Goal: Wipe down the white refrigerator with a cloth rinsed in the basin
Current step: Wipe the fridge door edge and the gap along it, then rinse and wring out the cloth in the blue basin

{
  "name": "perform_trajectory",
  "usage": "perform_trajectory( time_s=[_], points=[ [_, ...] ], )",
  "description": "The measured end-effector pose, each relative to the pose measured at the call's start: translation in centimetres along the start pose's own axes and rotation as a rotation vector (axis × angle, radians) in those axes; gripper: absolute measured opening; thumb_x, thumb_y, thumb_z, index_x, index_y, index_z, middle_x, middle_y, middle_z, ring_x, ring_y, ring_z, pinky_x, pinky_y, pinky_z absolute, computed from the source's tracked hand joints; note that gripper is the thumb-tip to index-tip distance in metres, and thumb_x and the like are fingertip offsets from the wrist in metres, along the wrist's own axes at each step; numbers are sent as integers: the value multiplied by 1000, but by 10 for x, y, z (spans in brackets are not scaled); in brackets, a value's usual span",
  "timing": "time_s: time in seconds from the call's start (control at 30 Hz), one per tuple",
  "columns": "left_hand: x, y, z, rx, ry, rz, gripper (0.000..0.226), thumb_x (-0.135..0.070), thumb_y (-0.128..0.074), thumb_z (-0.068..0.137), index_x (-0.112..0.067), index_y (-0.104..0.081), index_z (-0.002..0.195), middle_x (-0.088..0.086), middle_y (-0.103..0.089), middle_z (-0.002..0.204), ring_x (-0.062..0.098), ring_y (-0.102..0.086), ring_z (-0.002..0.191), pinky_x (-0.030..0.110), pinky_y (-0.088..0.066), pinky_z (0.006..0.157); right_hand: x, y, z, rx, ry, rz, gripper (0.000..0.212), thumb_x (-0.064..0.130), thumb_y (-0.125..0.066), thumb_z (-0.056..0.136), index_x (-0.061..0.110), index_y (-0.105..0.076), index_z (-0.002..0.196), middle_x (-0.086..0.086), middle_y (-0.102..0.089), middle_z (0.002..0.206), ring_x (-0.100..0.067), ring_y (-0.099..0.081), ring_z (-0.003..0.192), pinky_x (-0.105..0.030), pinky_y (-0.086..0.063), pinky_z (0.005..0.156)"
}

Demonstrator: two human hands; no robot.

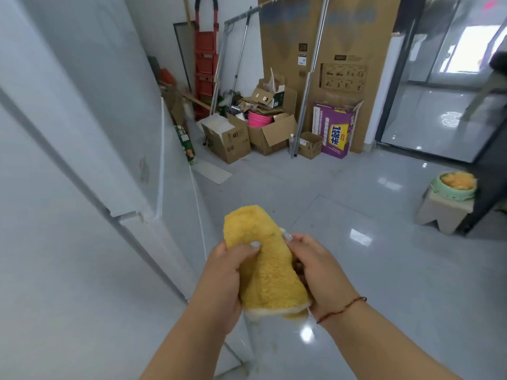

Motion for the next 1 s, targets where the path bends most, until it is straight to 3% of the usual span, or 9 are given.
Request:
perform_trajectory(
  time_s=[0.13,0.2,0.37,0.43,0.57,0.67,0.77,0.9,1.0],
  points=[
    [14,-29,19,1,72,110,19,-8,-54,92,-14,-66,107,11,-75,97,30,-72,93,48,-57,83,18,50,4,-187,16,-110,21,26,-66,88,8,-59,97,-7,-62,81,-19,-58,75,-37,-50,72],
    [24,-52,31,24,99,173,23,-6,-55,92,-18,-65,109,9,-75,101,29,-71,94,50,-57,86,33,81,4,-277,86,-231,17,24,-65,88,11,-56,92,-2,-57,80,-14,-53,72,-30,-47,68],
    [52,-119,60,155,101,288,57,-11,-62,66,-37,-60,117,1,-73,105,23,-70,96,49,-57,86,63,165,-4,-510,283,-514,19,18,-67,85,20,-49,79,-1,-54,90,-10,-50,76,-19,-38,65],
    [65,-139,67,213,124,269,62,-11,-61,61,-43,-59,114,-3,-73,103,19,-71,94,45,-58,83,68,186,-10,-556,304,-556,21,17,-66,87,22,-46,79,3,-52,82,-7,-47,69,-13,-37,60],
    [96,-189,82,359,251,284,50,-13,-64,63,-27,-60,111,3,-73,98,26,-70,91,45,-56,77,79,240,-23,-651,307,-464,19,13,-61,90,20,-44,84,4,-46,74,-7,-41,61,-8,-36,53],
    [111,-220,92,459,358,184,17,-14,-54,84,-11,-58,99,7,-67,81,20,-66,70,38,-56,63,83,275,-30,-740,298,-367,23,5,-59,90,20,-44,84,2,-45,73,-11,-40,63,-11,-35,54],
    [128,-246,108,562,436,187,24,2,-39,82,-6,-55,98,6,-58,70,17,-59,55,32,-52,51,85,303,-37,-808,285,-256,27,1,-58,90,25,-45,86,-3,-55,80,-19,-51,73,-31,-44,67],
    [154,-279,130,760,368,554,21,8,-57,84,-5,-54,100,11,-64,85,21,-67,69,38,-58,66,93,333,-55,-936,344,-110,22,19,-67,79,25,-51,92,-3,-65,88,-23,-60,83,-43,-50,80],
    [174,-305,143,873,168,856,19,-13,-73,81,-9,-55,84,2,-56,70,14,-57,60,32,-53,61,93,353,-71,-1007,378,-66,27,25,-62,71,24,-55,97,7,-70,78,-16,-65,78,-42,-52,79]
  ],
)
Point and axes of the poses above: each hand's wrist, its own z-axis towards the middle knuckle, its own y-axis out of the back of the hand, x = y × z, the point moved 6 cm from there along z, towards the middle knuckle
